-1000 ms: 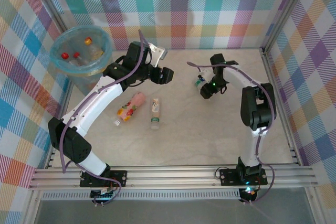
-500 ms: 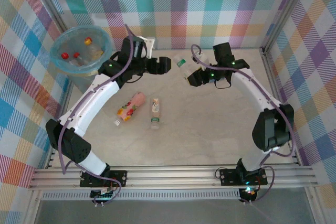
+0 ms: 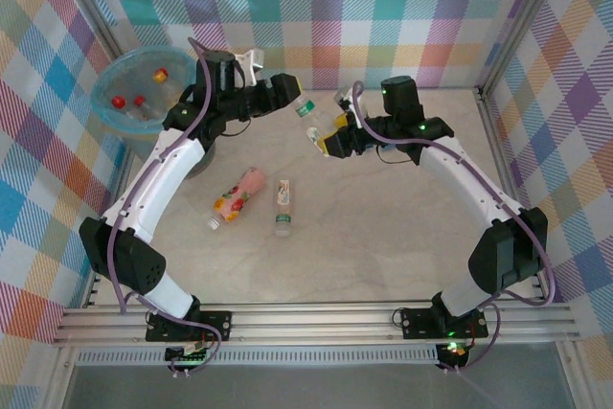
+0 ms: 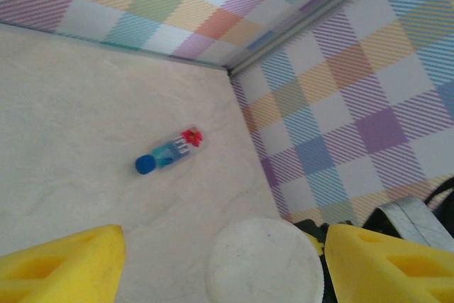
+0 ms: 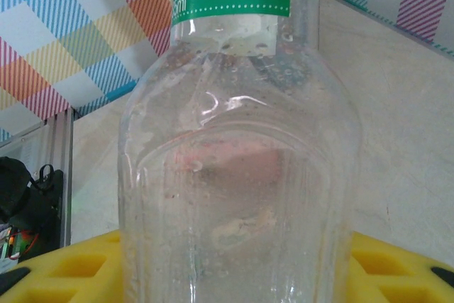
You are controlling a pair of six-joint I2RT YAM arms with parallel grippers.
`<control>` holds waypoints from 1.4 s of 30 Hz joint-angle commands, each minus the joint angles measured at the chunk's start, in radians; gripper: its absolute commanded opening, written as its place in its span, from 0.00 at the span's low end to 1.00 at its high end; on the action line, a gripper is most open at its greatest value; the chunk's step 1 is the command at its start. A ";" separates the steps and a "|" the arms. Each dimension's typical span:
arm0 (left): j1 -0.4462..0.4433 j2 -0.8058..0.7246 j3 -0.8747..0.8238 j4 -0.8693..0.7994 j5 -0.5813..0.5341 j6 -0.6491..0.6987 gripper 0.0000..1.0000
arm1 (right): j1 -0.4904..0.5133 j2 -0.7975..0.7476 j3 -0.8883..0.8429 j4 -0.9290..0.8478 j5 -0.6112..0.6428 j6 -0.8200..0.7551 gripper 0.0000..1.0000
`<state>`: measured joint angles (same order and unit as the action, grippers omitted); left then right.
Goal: Put the plastic bottles in the bin
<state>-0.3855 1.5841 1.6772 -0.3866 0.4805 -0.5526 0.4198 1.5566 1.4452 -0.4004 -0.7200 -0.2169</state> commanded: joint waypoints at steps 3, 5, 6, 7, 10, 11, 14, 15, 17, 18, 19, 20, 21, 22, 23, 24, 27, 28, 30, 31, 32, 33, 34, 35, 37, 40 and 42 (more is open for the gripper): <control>-0.007 0.015 -0.001 0.022 0.105 -0.030 0.73 | 0.016 -0.031 -0.009 0.063 -0.050 0.017 0.53; -0.008 0.033 0.009 0.014 0.141 -0.031 0.68 | 0.019 -0.029 -0.008 0.070 -0.050 0.018 0.53; -0.009 0.038 0.011 0.014 0.154 -0.031 0.65 | 0.020 -0.027 -0.006 0.069 -0.050 0.018 0.53; -0.009 0.041 0.012 0.017 0.158 -0.030 0.60 | 0.022 -0.024 -0.003 0.067 -0.049 0.018 0.53; -0.007 0.039 0.015 0.008 0.146 -0.018 0.45 | 0.022 -0.022 -0.002 0.065 -0.037 0.013 0.54; -0.007 0.039 0.017 0.006 0.144 -0.012 0.42 | 0.023 -0.020 -0.001 0.062 -0.030 0.013 0.54; -0.007 0.037 0.035 -0.011 0.137 0.004 0.29 | 0.025 -0.020 -0.002 0.056 -0.015 0.014 0.58; -0.007 0.034 0.044 -0.024 0.127 0.013 0.28 | 0.025 -0.020 -0.002 0.055 -0.010 0.019 0.60; -0.003 0.026 0.072 -0.059 0.095 0.036 0.26 | 0.029 -0.021 0.001 0.064 0.002 0.037 0.71; 0.002 0.018 0.089 -0.081 0.065 0.052 0.24 | 0.032 -0.023 0.005 0.070 0.012 0.050 0.80; 0.012 0.008 0.108 -0.102 0.037 0.068 0.19 | 0.035 -0.023 0.009 0.078 0.024 0.063 0.90; 0.027 -0.002 0.123 -0.118 0.011 0.079 0.13 | 0.037 -0.025 0.013 0.085 0.033 0.074 0.96; 0.048 -0.016 0.138 -0.132 -0.017 0.087 0.07 | 0.040 -0.027 0.017 0.096 0.045 0.089 1.00; 0.075 -0.031 0.153 -0.145 -0.045 0.097 0.00 | 0.040 -0.026 0.026 0.104 0.059 0.107 1.00; 0.102 -0.045 0.169 -0.166 -0.076 0.110 0.00 | 0.042 -0.025 0.031 0.110 0.070 0.129 1.00; 0.133 -0.059 0.190 -0.191 -0.113 0.130 0.00 | 0.043 -0.022 0.038 0.125 0.090 0.171 1.00; 0.240 -0.091 0.240 -0.259 -0.244 0.192 0.00 | 0.069 0.008 0.084 0.160 0.160 0.274 1.00; 0.282 -0.096 0.258 -0.278 -0.278 0.203 0.00 | 0.082 0.024 0.108 0.170 0.146 0.299 1.00; 0.361 -0.093 0.296 -0.307 -0.314 0.229 0.00 | 0.115 0.061 0.157 0.173 0.114 0.316 1.00; 0.402 -0.085 0.323 -0.330 -0.335 0.238 0.00 | 0.135 0.081 0.184 0.169 0.107 0.315 1.00; 0.435 -0.070 0.351 -0.355 -0.355 0.250 0.00 | 0.151 0.096 0.205 0.163 0.102 0.311 1.00; 0.470 -0.048 0.389 -0.392 -0.382 0.263 0.00 | 0.168 0.115 0.224 0.156 0.096 0.308 1.00; 0.502 -0.024 0.431 -0.425 -0.404 0.273 0.00 | 0.179 0.130 0.243 0.148 0.089 0.307 1.00; 0.523 -0.005 0.463 -0.448 -0.421 0.288 0.00 | 0.191 0.142 0.254 0.142 0.082 0.306 1.00; 0.556 0.032 0.515 -0.469 -0.446 0.321 0.00 | 0.205 0.163 0.272 0.122 0.069 0.307 1.00; 0.575 0.069 0.551 -0.453 -0.463 0.365 0.00 | 0.214 0.174 0.268 0.103 0.067 0.318 1.00; 0.576 0.095 0.553 -0.428 -0.466 0.399 0.00 | 0.214 0.172 0.254 0.093 0.070 0.320 1.00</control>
<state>0.1825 1.6352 2.2101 -0.7956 0.0486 -0.2344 0.6380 1.7287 1.6924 -0.2882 -0.6285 0.0826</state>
